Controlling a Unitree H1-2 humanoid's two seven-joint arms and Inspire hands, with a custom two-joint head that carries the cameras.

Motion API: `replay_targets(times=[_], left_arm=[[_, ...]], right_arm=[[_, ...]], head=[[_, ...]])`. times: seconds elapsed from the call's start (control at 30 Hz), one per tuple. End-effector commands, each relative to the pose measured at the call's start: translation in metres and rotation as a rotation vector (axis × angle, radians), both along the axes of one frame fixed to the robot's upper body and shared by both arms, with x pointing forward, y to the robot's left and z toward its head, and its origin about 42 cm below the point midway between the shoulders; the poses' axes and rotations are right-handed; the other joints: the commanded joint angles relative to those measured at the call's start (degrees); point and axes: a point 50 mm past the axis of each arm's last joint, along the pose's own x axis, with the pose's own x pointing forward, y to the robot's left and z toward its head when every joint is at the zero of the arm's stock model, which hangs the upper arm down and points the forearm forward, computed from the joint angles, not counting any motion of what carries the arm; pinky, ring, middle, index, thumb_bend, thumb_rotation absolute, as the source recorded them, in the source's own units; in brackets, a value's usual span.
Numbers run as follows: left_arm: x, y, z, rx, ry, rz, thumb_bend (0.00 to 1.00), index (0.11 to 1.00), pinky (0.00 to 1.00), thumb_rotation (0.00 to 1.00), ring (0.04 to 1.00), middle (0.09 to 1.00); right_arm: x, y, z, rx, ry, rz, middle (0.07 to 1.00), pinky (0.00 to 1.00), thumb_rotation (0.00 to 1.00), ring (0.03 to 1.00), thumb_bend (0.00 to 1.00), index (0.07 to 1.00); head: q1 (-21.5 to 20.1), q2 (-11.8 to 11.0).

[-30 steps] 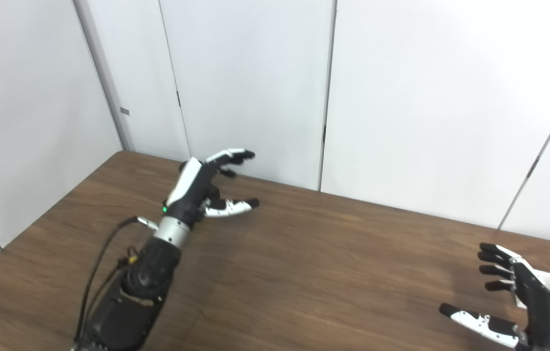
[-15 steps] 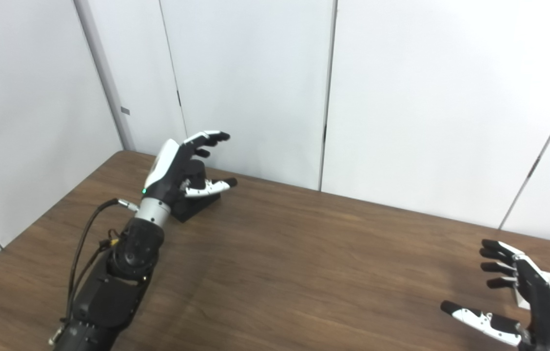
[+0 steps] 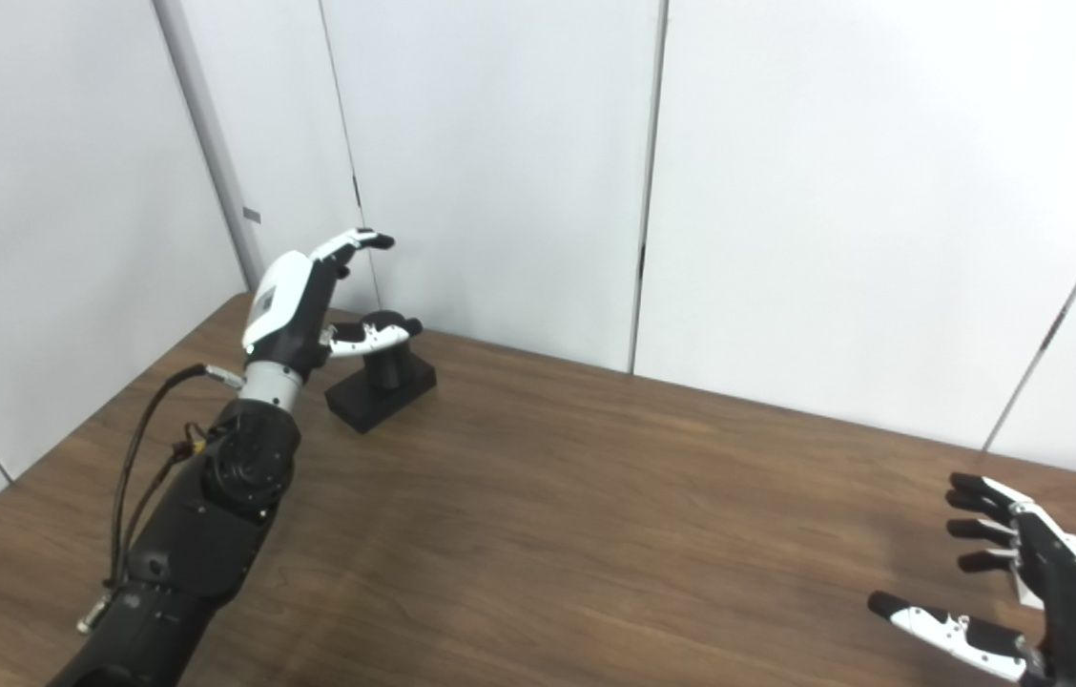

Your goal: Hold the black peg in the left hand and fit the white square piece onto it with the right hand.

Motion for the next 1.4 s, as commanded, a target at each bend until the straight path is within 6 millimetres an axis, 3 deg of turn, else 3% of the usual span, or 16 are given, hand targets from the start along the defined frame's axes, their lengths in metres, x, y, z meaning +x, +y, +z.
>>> replay_targets(times=[0.0,0.1,0.33,0.5,0.67,0.97,1.37], left_arm=[[0.011,0.008,0.034,0.064,-0.081,0.043,0.95,0.803,0.83,0.3,0.956,0.932],[0.012,0.013,0.033,0.091,-0.057,0.084,1.0,0.816,0.9,0.33,0.982,0.953],[0.017,0.018,0.026,0.173,0.03,0.187,1.0,0.832,0.93,0.44,1.0,0.979],[0.021,0.017,0.02,0.205,0.124,0.26,1.0,0.828,0.92,0.6,1.0,0.999],[0.021,0.013,0.015,0.211,0.209,0.298,1.0,0.814,0.98,0.68,1.0,1.0],[0.02,0.01,0.006,0.197,0.257,0.294,1.0,0.754,1.0,0.65,1.0,1.0],[0.022,0.003,-0.007,0.213,0.336,0.283,1.0,0.776,1.0,0.68,1.0,1.0]], right_arm=[[0.003,0.001,0.021,0.001,-0.083,0.011,0.722,0.5,0.0,0.644,0.57,0.738],[0.002,0.001,0.022,0.003,-0.081,0.008,0.717,0.5,0.0,0.639,0.58,0.733],[0.002,0.002,0.022,0.012,-0.08,0.009,0.721,0.5,0.0,0.643,0.58,0.737],[0.002,0.003,0.023,0.008,-0.078,0.009,0.723,0.5,0.0,0.644,0.57,0.737],[0.001,0.003,0.024,0.009,-0.077,0.009,0.723,0.5,0.0,0.644,0.57,0.737],[0.0,0.003,0.026,0.0,-0.083,0.011,0.717,0.49,0.0,0.637,0.57,0.727],[0.0,0.004,0.029,-0.011,-0.09,0.01,0.714,0.49,0.0,0.637,0.59,0.719]], head=[[0.0,0.0],[0.1,0.2],[0.0,0.4],[-0.2,0.4],[-0.3,0.7],[-0.5,1.0],[-0.7,1.3]])
